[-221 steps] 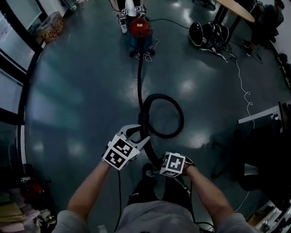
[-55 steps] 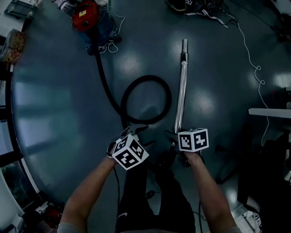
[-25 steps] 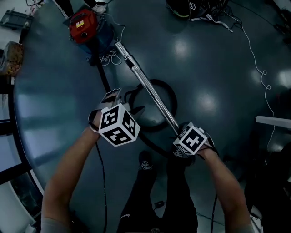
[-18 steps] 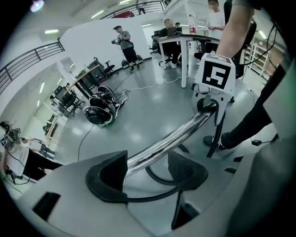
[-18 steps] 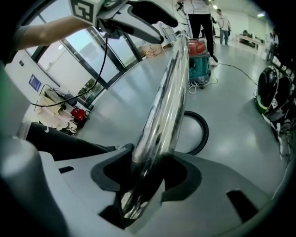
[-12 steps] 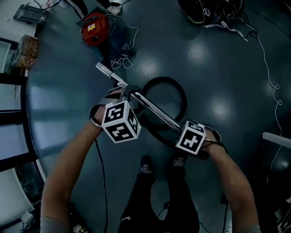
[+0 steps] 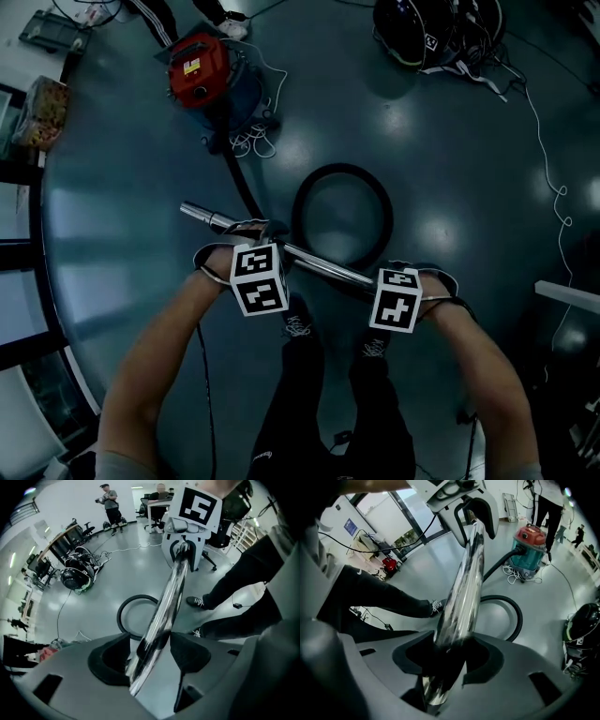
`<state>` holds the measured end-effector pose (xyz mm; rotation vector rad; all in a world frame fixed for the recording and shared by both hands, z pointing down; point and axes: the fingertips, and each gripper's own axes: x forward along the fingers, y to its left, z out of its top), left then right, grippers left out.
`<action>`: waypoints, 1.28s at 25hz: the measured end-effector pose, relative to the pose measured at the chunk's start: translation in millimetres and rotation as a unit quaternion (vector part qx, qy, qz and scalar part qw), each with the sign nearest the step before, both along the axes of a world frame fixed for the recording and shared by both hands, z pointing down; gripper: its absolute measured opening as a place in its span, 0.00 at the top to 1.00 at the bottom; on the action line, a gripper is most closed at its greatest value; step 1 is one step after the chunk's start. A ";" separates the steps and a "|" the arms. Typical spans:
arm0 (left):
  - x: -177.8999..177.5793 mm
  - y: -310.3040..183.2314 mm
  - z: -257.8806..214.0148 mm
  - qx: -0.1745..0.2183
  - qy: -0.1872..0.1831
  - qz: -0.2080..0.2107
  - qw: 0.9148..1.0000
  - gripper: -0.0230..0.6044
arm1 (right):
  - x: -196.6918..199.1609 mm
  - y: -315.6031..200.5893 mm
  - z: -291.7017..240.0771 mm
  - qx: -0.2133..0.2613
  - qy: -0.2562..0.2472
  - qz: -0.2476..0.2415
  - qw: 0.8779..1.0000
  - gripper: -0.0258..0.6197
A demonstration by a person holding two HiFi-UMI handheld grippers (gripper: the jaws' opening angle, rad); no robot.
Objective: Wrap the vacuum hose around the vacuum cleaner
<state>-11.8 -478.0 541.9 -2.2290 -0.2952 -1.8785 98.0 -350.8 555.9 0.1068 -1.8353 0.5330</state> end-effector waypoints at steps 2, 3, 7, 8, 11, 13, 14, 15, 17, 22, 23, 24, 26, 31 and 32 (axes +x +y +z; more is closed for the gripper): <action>-15.4 -3.9 9.0 -0.016 0.007 -0.008 1.000 0.53 | -12.3 -8.6 -0.8 -0.007 0.007 0.001 1.000 0.67; -24.8 -7.5 14.1 -0.016 0.009 -0.004 1.000 0.54 | -20.2 -13.9 -0.8 -0.010 0.009 0.003 1.000 0.67; -65.2 -17.5 35.5 -0.008 0.007 0.033 0.999 0.63 | -52.2 -29.4 5.4 -0.022 0.017 0.001 1.000 0.67; -73.3 -16.9 41.0 -0.013 0.009 0.035 0.999 0.64 | -57.8 -32.6 8.2 -0.023 0.024 -0.003 0.999 0.67; -92.4 -16.8 52.4 -0.043 0.033 0.008 0.998 0.66 | -68.5 -50.5 17.7 -0.019 0.050 0.001 0.999 0.69; -95.9 -17.7 53.3 -0.063 0.060 -0.014 0.996 0.67 | -69.4 -63.7 22.0 -0.023 0.062 0.019 0.998 0.69; -96.3 -18.3 53.4 -0.069 0.072 -0.020 0.995 0.67 | -69.2 -69.6 23.8 -0.024 0.067 0.026 0.997 0.69; -97.8 -19.2 54.5 -0.074 0.080 -0.026 0.994 0.67 | -70.0 -75.1 26.0 -0.025 0.070 0.030 0.997 0.69; -103.8 -21.0 58.9 -0.086 0.087 -0.041 0.992 0.67 | -74.1 -84.4 30.7 -0.021 0.067 0.035 0.997 0.69; -103.9 -18.8 64.8 -0.112 0.104 -0.076 0.985 0.67 | -69.0 -98.3 36.2 -0.002 0.039 0.045 0.998 0.69; -101.9 -19.2 65.5 -0.113 0.111 -0.079 0.984 0.68 | -66.4 -101.2 37.3 0.005 0.037 0.037 0.999 0.69; -100.0 -19.7 66.4 -0.113 0.116 -0.082 0.983 0.68 | -63.8 -104.3 39.0 0.011 0.033 0.030 0.999 0.69; -95.0 -20.8 67.6 -0.113 0.124 -0.089 0.982 0.68 | -56.7 -109.6 43.3 0.022 0.025 0.015 0.999 0.69; -79.6 -18.8 60.9 -0.112 0.143 -0.117 0.976 0.69 | -34.9 -117.7 54.6 0.026 0.029 -0.016 0.999 0.69; -77.3 -18.9 61.3 -0.111 0.143 -0.126 0.975 0.69 | -31.4 -121.6 57.5 0.031 0.031 -0.025 0.999 0.68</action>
